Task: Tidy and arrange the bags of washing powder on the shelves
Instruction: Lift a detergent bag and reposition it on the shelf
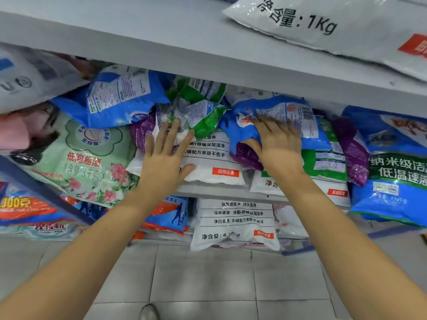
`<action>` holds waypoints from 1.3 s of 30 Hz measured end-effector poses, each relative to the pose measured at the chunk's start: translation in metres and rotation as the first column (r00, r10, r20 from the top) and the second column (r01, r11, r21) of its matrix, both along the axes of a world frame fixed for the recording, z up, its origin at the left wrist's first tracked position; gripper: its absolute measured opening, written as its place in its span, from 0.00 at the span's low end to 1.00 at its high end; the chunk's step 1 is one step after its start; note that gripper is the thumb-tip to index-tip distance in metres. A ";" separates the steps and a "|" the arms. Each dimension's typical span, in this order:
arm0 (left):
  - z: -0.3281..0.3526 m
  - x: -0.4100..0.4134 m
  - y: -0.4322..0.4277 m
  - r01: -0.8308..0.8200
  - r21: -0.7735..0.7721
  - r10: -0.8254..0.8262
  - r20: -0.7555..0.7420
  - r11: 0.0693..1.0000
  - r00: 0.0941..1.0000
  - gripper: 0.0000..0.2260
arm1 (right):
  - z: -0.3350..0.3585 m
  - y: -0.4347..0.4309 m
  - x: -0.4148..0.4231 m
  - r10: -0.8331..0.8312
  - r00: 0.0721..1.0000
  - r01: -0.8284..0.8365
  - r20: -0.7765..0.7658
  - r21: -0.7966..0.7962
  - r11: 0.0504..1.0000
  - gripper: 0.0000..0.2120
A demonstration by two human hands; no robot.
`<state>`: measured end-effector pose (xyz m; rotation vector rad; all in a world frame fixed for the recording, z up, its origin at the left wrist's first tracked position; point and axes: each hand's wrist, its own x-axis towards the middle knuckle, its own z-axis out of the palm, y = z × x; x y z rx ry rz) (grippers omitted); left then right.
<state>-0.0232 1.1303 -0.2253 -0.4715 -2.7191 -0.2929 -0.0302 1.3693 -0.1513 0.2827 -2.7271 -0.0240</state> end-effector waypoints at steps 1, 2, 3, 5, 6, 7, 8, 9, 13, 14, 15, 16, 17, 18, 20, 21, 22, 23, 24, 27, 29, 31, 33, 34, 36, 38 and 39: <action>0.002 0.000 0.000 0.000 -0.010 0.000 0.022 1.000 1.000 0.34 | 0.007 0.004 0.004 0.014 0.997 -0.018 -0.070 -0.056 0.998 0.22; 0.004 0.001 -0.001 0.003 -0.018 -0.002 0.048 1.000 0.999 0.34 | 0.015 0.008 0.010 0.015 0.989 -0.034 -0.144 -0.129 0.991 0.19; 0.006 0.001 -0.001 0.002 -0.026 0.001 0.079 1.000 0.997 0.35 | 0.023 0.011 0.016 -0.005 0.981 -0.035 -0.195 -0.203 0.978 0.17; 0.010 0.001 -0.001 -0.010 -0.050 0.017 0.145 0.999 0.989 0.36 | 0.036 0.021 0.026 -0.097 0.974 0.019 -0.206 -0.353 0.936 0.16; 0.014 0.001 0.000 -0.020 -0.057 0.029 0.163 0.998 0.986 0.36 | 0.042 0.025 0.033 -0.148 0.972 0.055 -0.183 -0.433 0.900 0.17; 0.017 0.002 0.001 -0.030 -0.046 0.038 0.170 0.998 0.985 0.37 | 0.047 0.028 0.039 -0.187 0.968 0.075 -0.166 -0.517 0.852 0.17; 0.021 0.005 0.005 -0.040 -0.009 0.041 0.172 0.999 0.984 0.38 | 0.054 0.030 0.047 -0.208 0.965 0.071 -0.161 -0.603 0.795 0.17; 0.026 0.008 0.010 -0.045 0.047 0.036 0.173 0.998 0.984 0.40 | 0.060 0.032 0.054 -0.216 0.963 0.051 -0.159 -0.681 0.730 0.16; 0.048 0.030 0.042 -0.063 0.355 -0.043 0.282 0.933 0.959 0.48 | 0.084 0.037 0.094 -0.102 0.989 -0.048 -0.112 -0.872 0.487 0.15; 0.055 0.037 0.051 -0.063 0.534 -0.144 0.337 0.843 0.930 0.48 | 0.091 0.036 0.105 -0.083 0.992 -0.053 -0.097 -0.906 0.421 0.20; 0.065 0.045 0.058 -0.076 0.717 -0.290 0.374 0.693 0.881 0.46 | 0.096 0.035 0.114 -0.075 0.994 -0.050 -0.082 -0.932 0.359 0.25; 0.073 0.053 0.064 -0.109 0.835 -0.436 0.388 0.539 0.812 0.43 | 0.102 0.035 0.122 -0.092 0.994 -0.033 -0.062 -0.957 0.288 0.28; 0.077 0.061 0.069 -0.128 0.886 -0.540 0.379 0.445 0.752 0.38 | 0.105 0.038 0.126 -0.125 0.991 -0.015 -0.044 -0.974 0.226 0.26; 0.081 0.069 0.073 -0.111 0.895 -0.590 0.374 0.433 0.715 0.32 | 0.109 0.042 0.128 -0.159 0.987 0.005 -0.020 -0.988 0.154 0.20; 0.089 0.084 0.082 -0.098 0.913 -0.604 0.340 0.396 0.721 0.11 | 0.121 0.052 0.130 -0.177 0.984 0.040 0.029 -0.998 0.057 0.12; 0.100 0.093 0.084 -0.114 0.928 -0.594 0.318 0.355 0.739 0.02 | 0.127 0.055 0.131 -0.161 0.987 0.028 0.020 -0.998 0.048 0.12; 0.112 0.099 0.086 -0.119 0.941 -0.577 0.291 0.317 0.763 0.04 | 0.135 0.056 0.133 -0.131 0.991 0.001 -0.004 -0.999 0.037 0.13; 0.126 0.106 0.087 -0.110 0.957 -0.582 0.251 0.267 0.773 0.06 | 0.143 0.055 0.135 -0.077 0.996 -0.046 -0.047 -0.999 0.022 0.15; 0.137 0.109 0.087 -0.099 0.966 -0.580 0.223 0.239 0.783 0.07 | 0.151 0.052 0.139 -0.012 0.996 -0.093 -0.093 -0.996 -0.001 0.17; 0.179 0.121 0.081 -0.043 0.985 -0.538 0.127 0.167 0.833 0.06 | 0.176 0.043 0.141 0.113 0.981 -0.146 -0.158 -0.984 -0.104 0.14; 0.202 0.126 0.071 0.004 0.990 -0.468 0.063 0.140 0.881 0.08 | 0.191 0.036 0.138 0.121 0.980 -0.141 -0.161 -0.977 -0.163 0.11; 0.223 0.130 0.058 0.038 0.990 -0.363 0.013 0.133 0.932 0.10 | 0.206 0.025 0.138 0.138 0.972 -0.167 -0.192 -0.971 -0.173 0.12; 0.240 0.132 0.044 0.033 0.989 -0.247 0.004 0.144 0.969 0.20 | 0.221 0.011 0.139 0.204 0.952 -0.209 -0.228 -0.972 -0.111 0.11; 0.247 0.132 0.036 0.011 0.988 -0.194 0.019 0.153 0.981 0.23 | 0.228 0.003 0.141 0.244 0.937 -0.240 -0.248 -0.969 -0.064 0.10; 0.259 0.132 0.017 -0.015 0.987 -0.108 0.032 0.159 0.994 0.27 | 0.240 -0.012 0.144 0.343 0.894 -0.318 -0.287 -0.947 0.036 0.09; 0.268 0.135 -0.005 -0.018 0.984 -0.069 0.030 0.175 0.997 0.33 | 0.255 -0.031 0.149 0.442 0.847 -0.392 -0.296 -0.909 0.141 0.08; 0.272 0.139 -0.015 -0.023 0.983 -0.058 0.034 0.180 0.998 0.35 | 0.262 -0.041 0.150 0.466 0.831 -0.424 -0.305 -0.889 0.175 0.06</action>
